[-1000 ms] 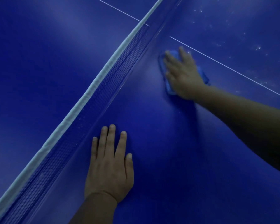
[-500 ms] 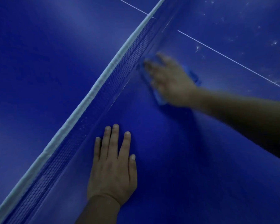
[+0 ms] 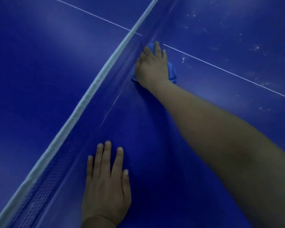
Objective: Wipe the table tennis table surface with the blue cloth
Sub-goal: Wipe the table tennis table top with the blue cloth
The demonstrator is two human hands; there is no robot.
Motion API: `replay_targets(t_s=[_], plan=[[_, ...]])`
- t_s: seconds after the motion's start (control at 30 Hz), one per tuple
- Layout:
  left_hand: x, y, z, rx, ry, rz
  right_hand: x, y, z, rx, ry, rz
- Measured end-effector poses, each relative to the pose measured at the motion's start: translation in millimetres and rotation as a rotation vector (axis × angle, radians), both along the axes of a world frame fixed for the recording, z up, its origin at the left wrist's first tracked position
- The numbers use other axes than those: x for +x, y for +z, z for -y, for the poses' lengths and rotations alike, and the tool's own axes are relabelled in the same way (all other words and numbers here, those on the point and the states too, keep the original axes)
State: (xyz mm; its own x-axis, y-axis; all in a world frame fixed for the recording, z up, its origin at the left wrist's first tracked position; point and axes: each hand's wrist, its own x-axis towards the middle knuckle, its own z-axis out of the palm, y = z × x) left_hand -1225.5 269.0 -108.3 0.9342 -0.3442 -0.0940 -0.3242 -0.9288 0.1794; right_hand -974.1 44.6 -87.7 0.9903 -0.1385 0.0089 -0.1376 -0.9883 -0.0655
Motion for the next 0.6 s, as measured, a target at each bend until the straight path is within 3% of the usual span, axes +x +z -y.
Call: replay_targets(t_s=[0.13, 0.4, 0.53, 0.6], plan=[[1, 0, 2, -0.033, 0.004, 0.017, -15, -5, 73, -0.056, -0.234, -0.038], [0, 1, 2, -0.047, 0.005, 0.024, -172, 1, 247, -0.068, -0.832, -0.075], [1, 1, 2, -0.037, 0.002, 0.012, -187, 1, 238, 0.008, -1.07, -0.007], [3, 0, 2, -0.031, 0.005, 0.005, -168, -1, 211, -0.01, -0.949, -0.06]])
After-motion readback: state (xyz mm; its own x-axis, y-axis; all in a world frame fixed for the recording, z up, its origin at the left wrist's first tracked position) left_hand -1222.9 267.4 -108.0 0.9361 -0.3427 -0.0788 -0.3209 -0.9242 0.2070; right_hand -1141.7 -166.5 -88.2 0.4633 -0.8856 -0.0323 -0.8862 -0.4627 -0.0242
